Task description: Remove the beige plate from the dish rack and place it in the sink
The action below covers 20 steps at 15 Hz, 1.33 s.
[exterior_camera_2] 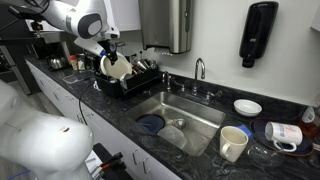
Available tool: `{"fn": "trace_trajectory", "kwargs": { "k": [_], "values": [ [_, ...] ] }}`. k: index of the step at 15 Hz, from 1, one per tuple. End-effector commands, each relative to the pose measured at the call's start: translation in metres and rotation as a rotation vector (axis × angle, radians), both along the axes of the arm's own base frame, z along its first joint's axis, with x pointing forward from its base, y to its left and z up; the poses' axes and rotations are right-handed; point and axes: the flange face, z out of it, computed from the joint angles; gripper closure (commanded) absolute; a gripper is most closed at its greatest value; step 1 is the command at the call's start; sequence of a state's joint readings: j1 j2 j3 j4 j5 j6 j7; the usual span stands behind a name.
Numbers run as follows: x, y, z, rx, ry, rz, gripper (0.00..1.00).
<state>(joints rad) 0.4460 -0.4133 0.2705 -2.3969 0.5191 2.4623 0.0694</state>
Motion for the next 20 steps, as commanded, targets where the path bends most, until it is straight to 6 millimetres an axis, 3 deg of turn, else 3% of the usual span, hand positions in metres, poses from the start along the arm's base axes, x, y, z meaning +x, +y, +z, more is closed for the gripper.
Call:
{"fn": "trace_trajectory", "kwargs": {
  "k": [1, 5, 10, 11, 16, 20],
  "values": [
    [0.006, 0.035, -0.007, 0.087, 0.097, 0.046, 0.0],
    [0.006, 0.057, -0.02, 0.115, 0.121, 0.029, 0.0],
    [0.012, 0.082, -0.028, 0.11, 0.097, 0.133, 0.0],
    [0.001, 0.068, -0.024, 0.091, 0.11, 0.092, 0.0],
    [0.002, 0.069, -0.022, 0.092, 0.107, 0.096, 0.0],
    [0.012, 0.086, -0.024, 0.064, 0.052, 0.176, 0.0]
  ]
}}
